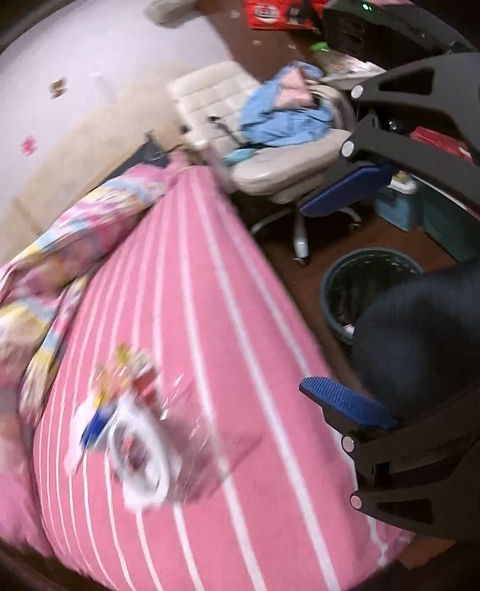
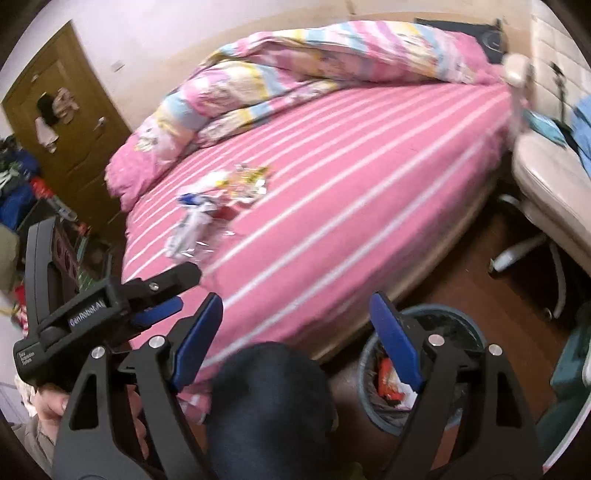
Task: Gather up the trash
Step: 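Move both grippers back to the tape roll and plastic bag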
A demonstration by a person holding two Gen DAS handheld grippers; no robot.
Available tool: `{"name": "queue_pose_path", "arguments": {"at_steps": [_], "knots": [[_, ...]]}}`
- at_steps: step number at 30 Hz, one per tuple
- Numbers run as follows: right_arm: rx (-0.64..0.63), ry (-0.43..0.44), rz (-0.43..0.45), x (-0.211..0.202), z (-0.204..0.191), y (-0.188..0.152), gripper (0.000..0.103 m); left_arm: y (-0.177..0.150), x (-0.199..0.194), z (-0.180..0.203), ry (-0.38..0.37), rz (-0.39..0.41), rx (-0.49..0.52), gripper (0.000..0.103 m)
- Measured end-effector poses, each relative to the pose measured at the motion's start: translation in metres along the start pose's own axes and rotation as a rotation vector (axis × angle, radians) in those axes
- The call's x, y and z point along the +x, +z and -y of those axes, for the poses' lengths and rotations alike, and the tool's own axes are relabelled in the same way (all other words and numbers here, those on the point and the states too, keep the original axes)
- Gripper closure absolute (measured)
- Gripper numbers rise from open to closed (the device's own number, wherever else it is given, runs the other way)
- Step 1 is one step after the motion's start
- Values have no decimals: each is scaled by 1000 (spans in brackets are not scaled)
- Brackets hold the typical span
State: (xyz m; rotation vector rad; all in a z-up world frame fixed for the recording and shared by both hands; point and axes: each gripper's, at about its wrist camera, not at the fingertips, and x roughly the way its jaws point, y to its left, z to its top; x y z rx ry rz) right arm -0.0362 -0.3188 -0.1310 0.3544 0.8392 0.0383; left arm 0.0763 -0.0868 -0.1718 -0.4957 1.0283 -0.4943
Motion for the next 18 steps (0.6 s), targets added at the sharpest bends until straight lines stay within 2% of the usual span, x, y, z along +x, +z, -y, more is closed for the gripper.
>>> {"name": "queue_pose_path", "arguments": {"at_steps": [8,12,18], "knots": [[-53,86,-40,46,-55,24,22,47,-29,-58,-4,78,-157,17],[-71,113,-72,76,-73,31,23,68,-24,-85,14,74,-216,17],[-103,143,-173,133,-92,34,24,94,-12,-112,50,37,-236,17]]}}
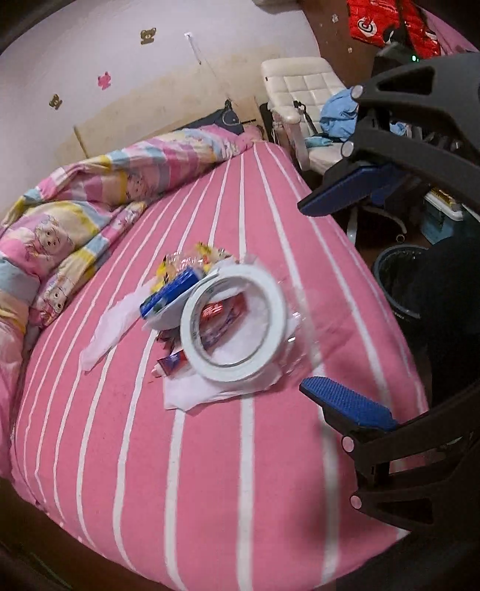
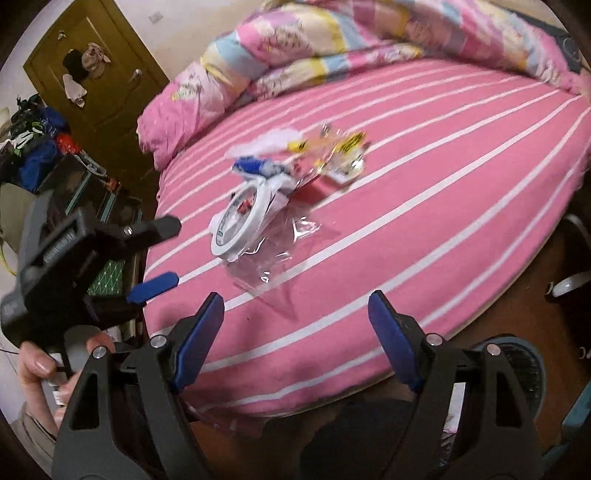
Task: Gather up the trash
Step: 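Move both grippers back to the tape roll and plastic bag, then grasp the white tape roll with left gripper while right gripper grasps the clear plastic bag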
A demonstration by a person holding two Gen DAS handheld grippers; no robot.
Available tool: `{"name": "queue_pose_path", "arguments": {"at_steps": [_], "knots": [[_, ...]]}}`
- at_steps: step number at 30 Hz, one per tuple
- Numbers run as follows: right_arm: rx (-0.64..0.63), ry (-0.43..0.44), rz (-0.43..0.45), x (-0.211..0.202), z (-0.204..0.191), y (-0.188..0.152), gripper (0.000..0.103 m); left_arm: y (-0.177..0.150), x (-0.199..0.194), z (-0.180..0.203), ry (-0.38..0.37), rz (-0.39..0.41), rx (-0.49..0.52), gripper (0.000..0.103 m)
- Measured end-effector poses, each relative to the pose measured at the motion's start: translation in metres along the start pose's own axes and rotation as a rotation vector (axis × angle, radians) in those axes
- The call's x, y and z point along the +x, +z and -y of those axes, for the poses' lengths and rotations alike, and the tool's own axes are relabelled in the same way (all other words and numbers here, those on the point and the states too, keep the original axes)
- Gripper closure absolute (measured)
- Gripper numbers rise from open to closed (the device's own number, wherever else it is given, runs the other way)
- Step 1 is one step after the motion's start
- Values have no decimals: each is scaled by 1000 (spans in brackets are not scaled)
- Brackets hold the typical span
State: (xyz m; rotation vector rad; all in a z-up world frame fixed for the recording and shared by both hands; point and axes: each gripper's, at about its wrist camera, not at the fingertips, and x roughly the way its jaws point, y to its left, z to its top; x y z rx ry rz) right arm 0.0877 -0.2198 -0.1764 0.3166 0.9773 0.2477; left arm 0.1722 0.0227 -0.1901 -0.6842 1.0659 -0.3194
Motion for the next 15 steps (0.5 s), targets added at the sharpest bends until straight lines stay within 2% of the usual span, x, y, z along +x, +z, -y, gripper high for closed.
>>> {"name": "queue_pose_path", "arguments": {"at_steps": [3,6,9,11,13,15], "knots": [[36,26,-41,27,3,5,26,16,8,7,21,-10,49,17],[81,63,-78,52,7,6,28,29,19,23,76,-5,156,17],[98,77,-99,67,8,6,31,36,35,40,126,-34,318,17],[107,79,-109,78,10,5,33,36,51,53,189,-55,447,17],[121,83,-119,87,13,6,34,36,67,57,233,-81,520,20],[131,91,-125,94,15,6,36,38,83,53,248,-131,545,29]]}}
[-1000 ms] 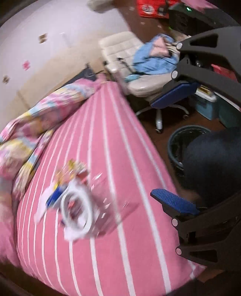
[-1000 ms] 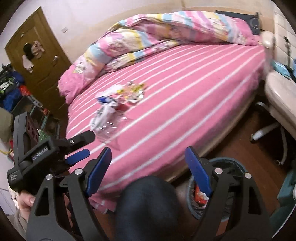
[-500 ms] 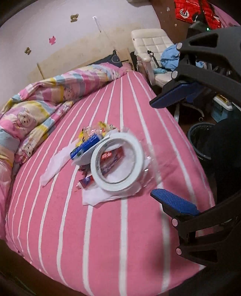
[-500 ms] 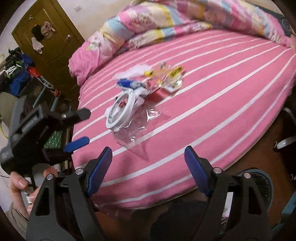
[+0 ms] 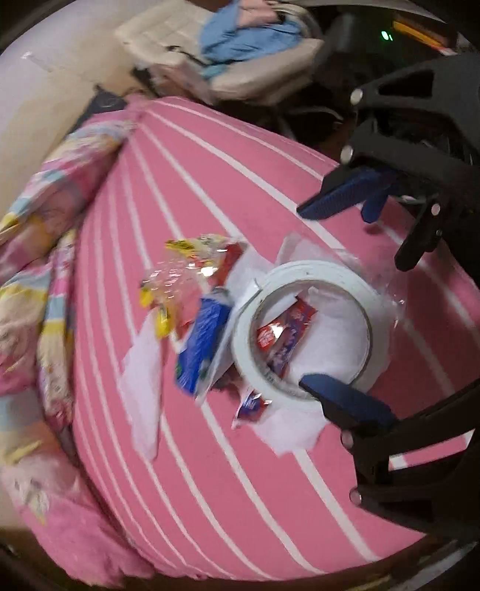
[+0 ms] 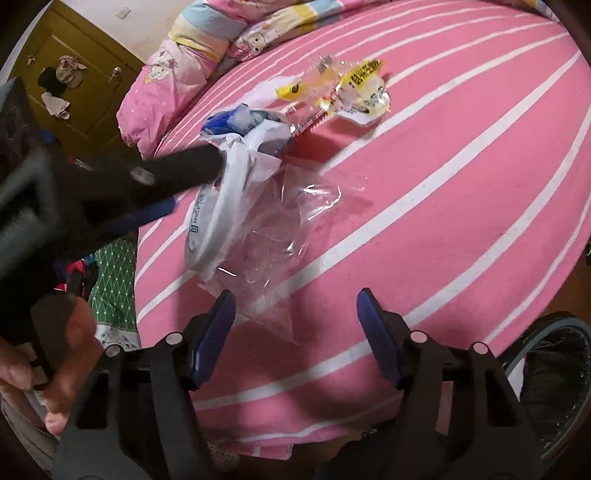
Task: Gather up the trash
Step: 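Grasp the white tape roll with left gripper while right gripper grasps the clear plastic bag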
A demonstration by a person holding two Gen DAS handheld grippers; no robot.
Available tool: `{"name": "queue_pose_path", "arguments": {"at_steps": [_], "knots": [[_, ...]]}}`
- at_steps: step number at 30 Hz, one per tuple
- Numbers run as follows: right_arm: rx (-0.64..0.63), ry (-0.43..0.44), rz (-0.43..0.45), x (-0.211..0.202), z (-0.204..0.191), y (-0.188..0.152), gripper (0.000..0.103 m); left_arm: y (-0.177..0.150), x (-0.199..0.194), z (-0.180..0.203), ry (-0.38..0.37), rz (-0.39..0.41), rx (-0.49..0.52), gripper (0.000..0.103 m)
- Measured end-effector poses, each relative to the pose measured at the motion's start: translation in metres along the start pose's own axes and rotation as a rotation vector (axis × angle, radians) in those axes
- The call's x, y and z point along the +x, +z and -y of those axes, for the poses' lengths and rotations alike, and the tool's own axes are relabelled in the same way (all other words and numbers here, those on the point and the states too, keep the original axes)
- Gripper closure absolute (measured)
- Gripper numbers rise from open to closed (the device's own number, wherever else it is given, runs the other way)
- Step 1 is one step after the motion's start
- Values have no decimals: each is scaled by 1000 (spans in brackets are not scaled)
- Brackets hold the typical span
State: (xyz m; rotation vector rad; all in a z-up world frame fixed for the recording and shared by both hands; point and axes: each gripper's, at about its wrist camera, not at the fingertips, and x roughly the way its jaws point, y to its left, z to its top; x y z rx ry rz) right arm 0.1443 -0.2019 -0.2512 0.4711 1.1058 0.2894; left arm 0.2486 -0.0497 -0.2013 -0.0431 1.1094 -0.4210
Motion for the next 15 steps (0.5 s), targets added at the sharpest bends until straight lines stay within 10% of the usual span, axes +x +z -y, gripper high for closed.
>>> {"name": "queue_pose_path", "arguments": {"at_steps": [6,15], "knots": [[-13,31,-2,14,-3,5,47,1,23,-16,-19,-65,-23,62],[-39,85,16,24,-17,9,57,-2,20,-33,-105,-47,-93,82]]}}
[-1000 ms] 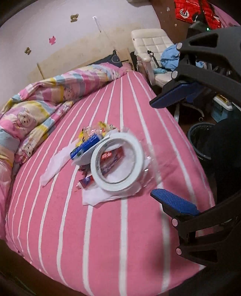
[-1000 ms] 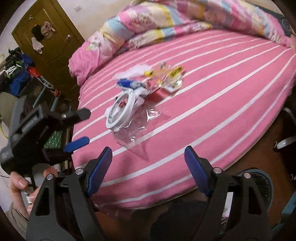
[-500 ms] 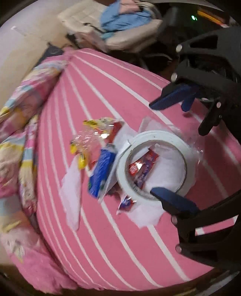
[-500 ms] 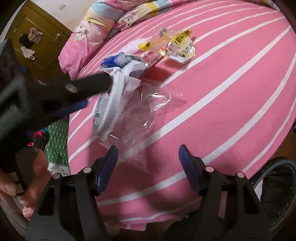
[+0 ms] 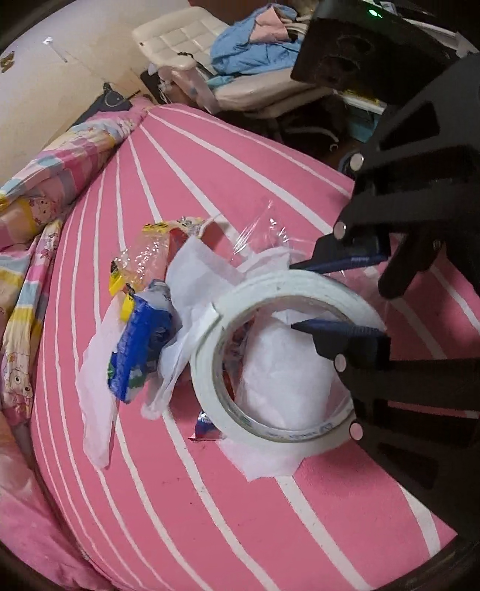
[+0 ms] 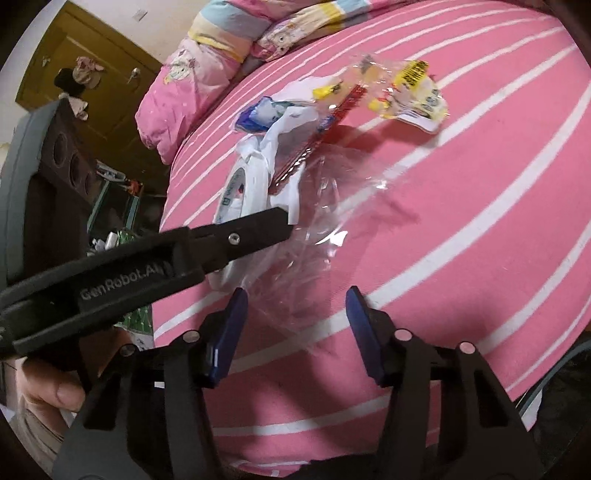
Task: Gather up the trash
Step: 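Grasp the white tape roll with left gripper while right gripper grasps the clear plastic bag, then carry the tape roll and plastic bag with both grippers over the bin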
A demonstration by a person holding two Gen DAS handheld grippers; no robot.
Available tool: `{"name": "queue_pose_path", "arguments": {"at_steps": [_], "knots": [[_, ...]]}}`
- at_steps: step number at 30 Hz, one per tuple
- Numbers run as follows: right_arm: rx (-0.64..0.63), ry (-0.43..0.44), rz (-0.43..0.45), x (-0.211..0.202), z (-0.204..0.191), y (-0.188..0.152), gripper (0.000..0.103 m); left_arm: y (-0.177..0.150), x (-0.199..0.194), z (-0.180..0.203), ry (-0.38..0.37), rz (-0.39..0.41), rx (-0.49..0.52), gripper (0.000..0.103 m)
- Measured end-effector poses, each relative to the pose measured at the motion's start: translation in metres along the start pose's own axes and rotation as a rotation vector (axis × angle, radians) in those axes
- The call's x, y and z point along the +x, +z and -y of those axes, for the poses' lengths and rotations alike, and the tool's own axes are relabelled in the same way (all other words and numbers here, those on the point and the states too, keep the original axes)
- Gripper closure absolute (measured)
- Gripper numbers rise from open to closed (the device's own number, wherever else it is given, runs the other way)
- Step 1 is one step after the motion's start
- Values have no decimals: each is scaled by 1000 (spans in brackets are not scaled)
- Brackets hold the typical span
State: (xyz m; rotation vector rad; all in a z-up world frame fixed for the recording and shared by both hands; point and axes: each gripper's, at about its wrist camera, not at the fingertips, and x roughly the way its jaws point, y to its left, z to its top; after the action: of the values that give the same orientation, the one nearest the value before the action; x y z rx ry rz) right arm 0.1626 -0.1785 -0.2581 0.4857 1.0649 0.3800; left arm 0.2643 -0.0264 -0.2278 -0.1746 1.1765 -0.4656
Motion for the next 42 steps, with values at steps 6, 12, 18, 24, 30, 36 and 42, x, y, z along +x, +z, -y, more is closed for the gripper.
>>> {"name": "queue_pose_path", "arguments": {"at_steps": [6,12,18,24,30,36,42], "knots": [[-28,-15,17,0,-6,1,72,1,-10,-1,-12,24,-3,86],[-19,-70,84,-23,-4,8,83,7,-36,-7,-82,84,-70,88],[-36,-115,168,-58,-4,21,87,15,-64,-3,-180,144,-137,88],[-51,-128,232,-84,-11,31,87,19,-91,2,-297,182,-206,88],[-44,-120,271,-107,-13,31,87,19,-112,10,-362,210,-257,88],[-45,-113,297,-129,-15,28,87,15,-128,13,-379,240,-285,88],[-39,-99,327,-150,-15,24,87,14,-140,19,-381,249,-296,88]]}}
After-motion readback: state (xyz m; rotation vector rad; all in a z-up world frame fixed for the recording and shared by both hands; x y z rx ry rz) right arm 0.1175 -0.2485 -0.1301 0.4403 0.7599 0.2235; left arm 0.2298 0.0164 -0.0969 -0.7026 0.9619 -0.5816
